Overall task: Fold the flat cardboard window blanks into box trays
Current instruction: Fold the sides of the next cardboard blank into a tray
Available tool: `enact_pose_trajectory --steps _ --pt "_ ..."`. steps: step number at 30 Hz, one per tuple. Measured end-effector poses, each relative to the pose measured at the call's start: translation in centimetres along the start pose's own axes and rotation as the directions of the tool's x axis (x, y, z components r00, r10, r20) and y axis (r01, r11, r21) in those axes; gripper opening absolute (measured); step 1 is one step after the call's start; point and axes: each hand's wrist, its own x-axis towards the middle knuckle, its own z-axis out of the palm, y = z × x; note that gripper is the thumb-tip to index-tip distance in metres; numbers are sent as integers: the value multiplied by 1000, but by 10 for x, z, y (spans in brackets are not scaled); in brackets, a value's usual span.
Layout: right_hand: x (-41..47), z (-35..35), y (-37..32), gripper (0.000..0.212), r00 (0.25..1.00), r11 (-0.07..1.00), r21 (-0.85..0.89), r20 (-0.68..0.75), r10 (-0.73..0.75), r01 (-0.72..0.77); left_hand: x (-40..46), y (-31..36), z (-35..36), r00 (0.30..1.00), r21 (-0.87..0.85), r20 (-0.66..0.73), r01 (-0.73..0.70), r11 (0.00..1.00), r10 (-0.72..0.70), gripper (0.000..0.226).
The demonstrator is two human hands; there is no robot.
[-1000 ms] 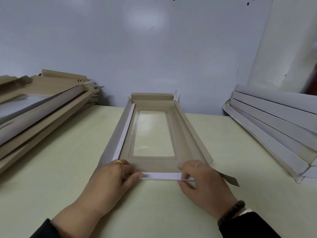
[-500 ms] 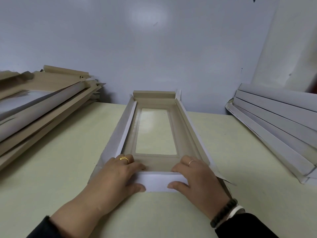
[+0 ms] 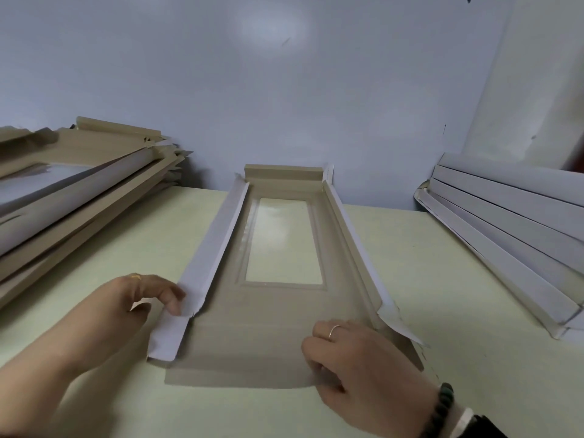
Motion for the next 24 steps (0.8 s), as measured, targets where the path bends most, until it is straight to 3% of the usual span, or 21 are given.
enact_pose_trajectory --steps 4,6,10,12,15,18,21,24 --pt "1 3 0 43 996 980 195 83 27 -43 -3 -3 4 985 -143 175 22 990 3 64" --pt "2 5 1 50 999 977 212 51 -1 -10 -4 -4 3 978 -163 207 35 986 -1 59" --pt "4 6 2 46 999 972 235 37 -13 4 -4 2 -7 957 -345 289 116 931 -12 14" --pt "4 5 2 44 999 975 222 50 -13 2 -3 8 -3 972 -352 229 140 926 -60 12" --pt "3 5 -1 43 1000 994 108 2 -8 7 -2 23 11 997 -171 -20 66 983 -71 25" --pt "3 1 1 47 984 995 87 -178 -22 38 -3 36 23 999 -84 -5 -38 996 38 24" --pt "-2 -9 13 46 890 944 326 -441 112 42 -1 36 30 995 78 56 -86 993 82 22" --pt "-13 -14 40 28 689 852 512 -579 435 -108 0 34 34 993 152 33 -118 981 115 24"
